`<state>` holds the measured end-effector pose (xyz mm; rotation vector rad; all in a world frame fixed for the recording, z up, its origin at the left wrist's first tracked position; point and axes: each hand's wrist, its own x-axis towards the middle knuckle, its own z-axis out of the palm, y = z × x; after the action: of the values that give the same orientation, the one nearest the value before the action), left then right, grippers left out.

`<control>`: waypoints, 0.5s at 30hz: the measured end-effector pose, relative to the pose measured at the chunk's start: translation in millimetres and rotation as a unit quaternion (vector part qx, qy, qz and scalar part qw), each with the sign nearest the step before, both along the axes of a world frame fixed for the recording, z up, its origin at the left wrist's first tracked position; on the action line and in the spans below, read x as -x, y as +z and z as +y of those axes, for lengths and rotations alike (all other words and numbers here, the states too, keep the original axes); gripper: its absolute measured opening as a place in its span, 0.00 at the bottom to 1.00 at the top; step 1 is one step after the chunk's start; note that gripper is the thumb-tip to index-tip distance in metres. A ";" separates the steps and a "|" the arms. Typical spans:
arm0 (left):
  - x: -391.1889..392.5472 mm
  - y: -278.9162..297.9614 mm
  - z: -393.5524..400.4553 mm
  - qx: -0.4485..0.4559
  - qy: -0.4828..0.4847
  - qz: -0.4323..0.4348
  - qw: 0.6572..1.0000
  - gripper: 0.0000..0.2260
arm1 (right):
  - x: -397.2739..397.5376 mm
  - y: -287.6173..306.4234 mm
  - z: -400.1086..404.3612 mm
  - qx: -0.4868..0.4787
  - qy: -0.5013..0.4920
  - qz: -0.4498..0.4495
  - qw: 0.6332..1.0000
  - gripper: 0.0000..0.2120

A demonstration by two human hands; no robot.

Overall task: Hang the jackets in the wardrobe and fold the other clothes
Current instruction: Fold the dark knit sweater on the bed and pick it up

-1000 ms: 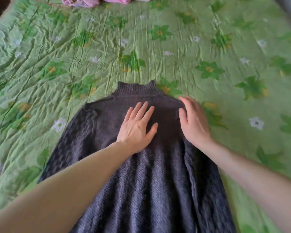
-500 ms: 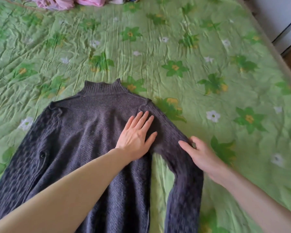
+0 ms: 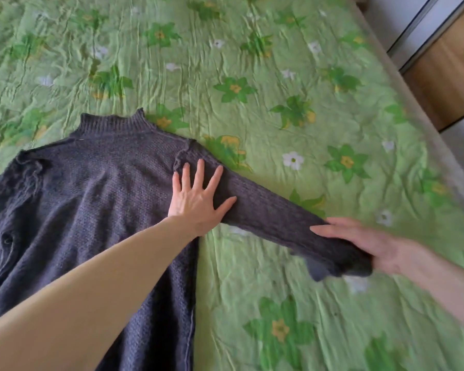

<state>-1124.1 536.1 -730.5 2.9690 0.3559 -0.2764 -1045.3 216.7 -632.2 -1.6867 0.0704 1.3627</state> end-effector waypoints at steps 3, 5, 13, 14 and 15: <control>-1.6 -1.4 -7.6 -0.010 0.016 -0.013 1.000 0.39 | -18.7 9.2 -30.8 0.114 0.186 -0.088 0.972 0.22; -0.8 -2.8 -11.7 -0.017 0.032 -0.021 0.999 0.39 | -29.3 9.8 -49.3 0.157 0.193 -0.136 0.959 0.22; -2.6 -5.8 -28.3 -0.035 0.012 -0.064 0.997 0.36 | -26.8 -9.2 -111.3 0.182 0.141 -0.162 0.960 0.24; -2.3 -6.3 -30.6 -0.030 0.005 -0.073 0.997 0.35 | -24.0 -15.2 -120.3 0.184 0.104 -0.163 0.964 0.24; -1.9 -7.0 -33.8 -0.023 -0.001 -0.078 0.997 0.35 | -19.7 -18.0 -129.6 0.183 0.065 -0.175 0.965 0.22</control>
<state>-1122.2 502.3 -737.4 3.0100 0.3454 -0.0358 -1025.6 87.1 -650.2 -2.2582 0.0093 1.1736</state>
